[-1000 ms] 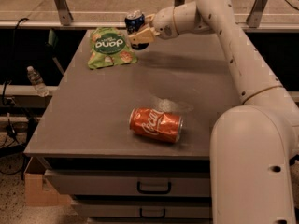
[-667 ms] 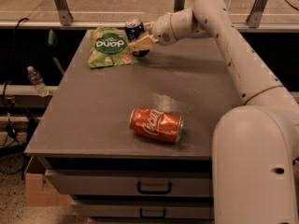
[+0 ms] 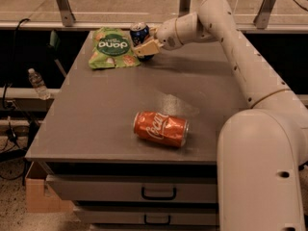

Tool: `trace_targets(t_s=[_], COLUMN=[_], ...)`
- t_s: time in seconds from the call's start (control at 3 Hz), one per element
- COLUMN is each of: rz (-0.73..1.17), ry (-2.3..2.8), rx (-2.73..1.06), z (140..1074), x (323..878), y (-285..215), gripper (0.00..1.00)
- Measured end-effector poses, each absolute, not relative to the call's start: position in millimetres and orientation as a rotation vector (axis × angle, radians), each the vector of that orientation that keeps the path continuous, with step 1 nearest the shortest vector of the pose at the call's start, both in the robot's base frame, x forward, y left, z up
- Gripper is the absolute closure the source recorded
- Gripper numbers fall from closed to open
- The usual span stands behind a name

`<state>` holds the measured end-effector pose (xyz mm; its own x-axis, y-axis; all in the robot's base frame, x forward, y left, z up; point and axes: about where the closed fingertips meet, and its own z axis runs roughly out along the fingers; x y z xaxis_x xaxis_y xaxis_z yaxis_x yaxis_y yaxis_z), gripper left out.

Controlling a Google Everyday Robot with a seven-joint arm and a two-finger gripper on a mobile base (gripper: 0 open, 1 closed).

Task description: Move pepsi can near green rice chip bag

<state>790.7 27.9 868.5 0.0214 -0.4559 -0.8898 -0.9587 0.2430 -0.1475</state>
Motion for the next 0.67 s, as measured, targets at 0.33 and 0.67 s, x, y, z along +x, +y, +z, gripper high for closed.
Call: trace_targets(t_s=[0.33, 0.67], rz=[0.679, 0.677], ry=[1.586, 1.6], rx=[-1.356, -1.352], z=[869.2, 864.6], x=[790.7, 792.0], y=[27.7, 24.1], gripper=[0.38, 0.15])
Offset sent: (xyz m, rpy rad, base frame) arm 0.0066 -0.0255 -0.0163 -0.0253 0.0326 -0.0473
